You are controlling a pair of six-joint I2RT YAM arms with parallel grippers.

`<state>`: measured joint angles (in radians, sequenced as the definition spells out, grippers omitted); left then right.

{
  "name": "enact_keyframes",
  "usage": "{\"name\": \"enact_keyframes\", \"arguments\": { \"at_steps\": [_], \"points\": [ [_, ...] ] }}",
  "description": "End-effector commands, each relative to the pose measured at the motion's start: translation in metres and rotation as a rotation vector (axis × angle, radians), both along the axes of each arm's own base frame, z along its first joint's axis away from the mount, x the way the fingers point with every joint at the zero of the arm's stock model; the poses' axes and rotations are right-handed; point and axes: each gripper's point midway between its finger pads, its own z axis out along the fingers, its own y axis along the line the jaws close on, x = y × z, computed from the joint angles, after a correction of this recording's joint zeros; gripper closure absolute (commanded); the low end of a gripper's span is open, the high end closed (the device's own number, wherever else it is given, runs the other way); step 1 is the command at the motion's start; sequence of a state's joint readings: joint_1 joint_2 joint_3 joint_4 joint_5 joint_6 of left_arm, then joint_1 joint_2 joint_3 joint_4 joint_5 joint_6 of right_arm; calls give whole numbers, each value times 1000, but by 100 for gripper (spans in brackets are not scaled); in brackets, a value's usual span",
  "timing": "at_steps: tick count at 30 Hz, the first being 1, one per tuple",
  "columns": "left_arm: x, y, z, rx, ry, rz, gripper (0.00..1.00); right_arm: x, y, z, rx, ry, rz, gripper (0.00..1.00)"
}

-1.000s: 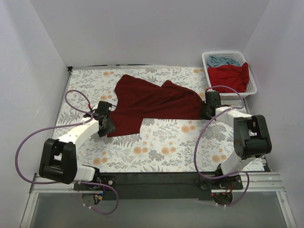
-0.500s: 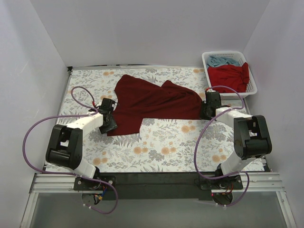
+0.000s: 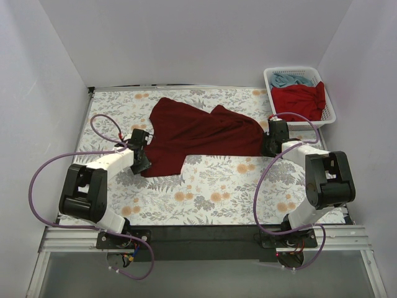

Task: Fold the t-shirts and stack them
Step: Flatten the tshirt out

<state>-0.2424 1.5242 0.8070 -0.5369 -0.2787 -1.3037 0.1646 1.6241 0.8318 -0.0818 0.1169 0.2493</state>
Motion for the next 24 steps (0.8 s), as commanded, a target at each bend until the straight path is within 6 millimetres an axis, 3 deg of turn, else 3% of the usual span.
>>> {"name": "enact_keyframes", "arguments": {
  "at_steps": [1,2,5,7,10,12,13,15,16,18,19,21,22,23,24],
  "points": [
    [-27,4,-17,-4,95,23,78,-33,0,-21,-3,117,28,99],
    [-28,3,-17,-11,95,24,87,-33,0,-20,-2,115,27,99],
    [-27,4,-8,-8,67,34,100,-31,1,-16,1,102,30,99],
    [-16,3,8,-10,21,42,100,-30,3,-10,8,92,36,99],
    [11,7,56,-1,-100,65,100,-16,6,16,17,40,48,99],
    [28,18,94,22,-176,104,100,1,9,51,23,-32,66,99],
    [54,23,138,11,-285,136,100,8,10,65,22,-63,72,99],
    [69,37,183,33,-378,189,100,24,9,104,6,-150,76,99],
    [89,43,242,14,-517,215,100,37,9,137,-5,-211,87,99],
    [99,50,296,21,-621,224,100,51,9,187,-16,-308,95,99],
    [106,55,346,23,-729,243,100,59,10,233,-18,-391,105,99],
    [103,61,391,37,-809,253,100,61,9,277,-23,-472,113,99],
    [101,65,408,50,-844,269,100,63,9,320,-17,-562,115,99],
    [91,69,444,43,-927,285,100,55,8,341,-25,-603,130,99],
    [83,72,460,42,-967,291,100,50,9,362,-21,-651,139,99]
  ]
}}
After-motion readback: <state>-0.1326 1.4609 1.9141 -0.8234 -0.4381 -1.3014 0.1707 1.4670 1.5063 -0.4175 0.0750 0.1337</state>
